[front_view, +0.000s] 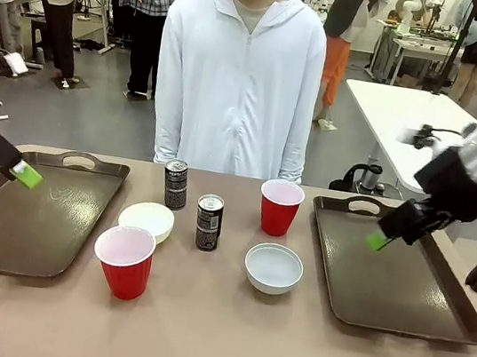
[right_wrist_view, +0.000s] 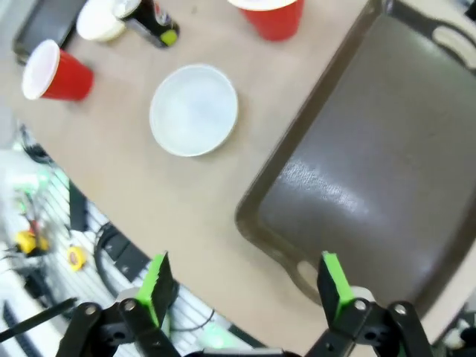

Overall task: Prepare tableware on both trays.
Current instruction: Pick up a Picnic Bowl from the table and place it on a Handle tray.

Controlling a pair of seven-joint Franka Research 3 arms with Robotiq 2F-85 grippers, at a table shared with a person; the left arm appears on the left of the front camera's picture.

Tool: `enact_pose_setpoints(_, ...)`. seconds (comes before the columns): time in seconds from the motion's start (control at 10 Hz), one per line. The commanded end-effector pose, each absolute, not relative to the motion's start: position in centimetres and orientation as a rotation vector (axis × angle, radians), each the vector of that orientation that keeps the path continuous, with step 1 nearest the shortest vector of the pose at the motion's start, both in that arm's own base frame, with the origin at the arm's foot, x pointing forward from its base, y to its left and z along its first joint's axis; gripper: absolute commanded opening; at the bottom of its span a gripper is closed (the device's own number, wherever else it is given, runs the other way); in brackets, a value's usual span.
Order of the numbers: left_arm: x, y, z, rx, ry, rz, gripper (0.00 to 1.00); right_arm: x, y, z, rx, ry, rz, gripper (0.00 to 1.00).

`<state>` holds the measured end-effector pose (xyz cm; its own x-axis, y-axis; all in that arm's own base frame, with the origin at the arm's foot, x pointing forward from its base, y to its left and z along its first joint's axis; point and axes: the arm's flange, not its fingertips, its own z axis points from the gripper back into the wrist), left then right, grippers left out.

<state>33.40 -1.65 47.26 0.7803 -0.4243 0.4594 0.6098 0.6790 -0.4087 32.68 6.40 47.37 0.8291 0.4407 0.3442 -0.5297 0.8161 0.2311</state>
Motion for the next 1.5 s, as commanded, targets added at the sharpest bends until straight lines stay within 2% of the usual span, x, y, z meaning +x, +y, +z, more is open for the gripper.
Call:
enact_pose_setpoints(0.0,36.3,2.2,46.7,-0.796,-0.402,-0.512,1.0,31.5,1.4,41.9,0.51,-0.31,0.449,1.0)
enact_pose_setpoints(0.2,37.4,7.8,46.3,-0.932,-0.432,-0.394,1.0,30.7,-4.1,41.1,0.699,-0.364,0.354,1.0)
enact_pose_setpoints(0.5,36.7,14.8,45.6,-0.981,-0.438,-0.294,1.0,27.2,-10.5,40.9,0.848,-0.45,0.283,1.0)
enact_pose_setpoints(0.9,35.4,18.0,44.5,-0.995,-0.443,-0.241,1.0,24.5,-13.4,41.8,0.886,-0.501,0.232,1.0)
enact_pose_setpoints(1.2,35.2,18.3,44.4,-0.978,-0.411,-0.225,1.0,25.1,-12.6,42.1,0.886,-0.506,0.3,1.0)
enact_pose_setpoints(1.3,35.2,18.3,44.4,-0.978,-0.411,-0.225,1.0,26.1,-16.0,43.3,0.869,-0.469,0.226,1.0)
enact_pose_setpoints(1.4,35.2,18.3,44.4,-0.978,-0.411,-0.225,1.0,26.1,-16.0,43.3,0.869,-0.469,0.226,1.0)
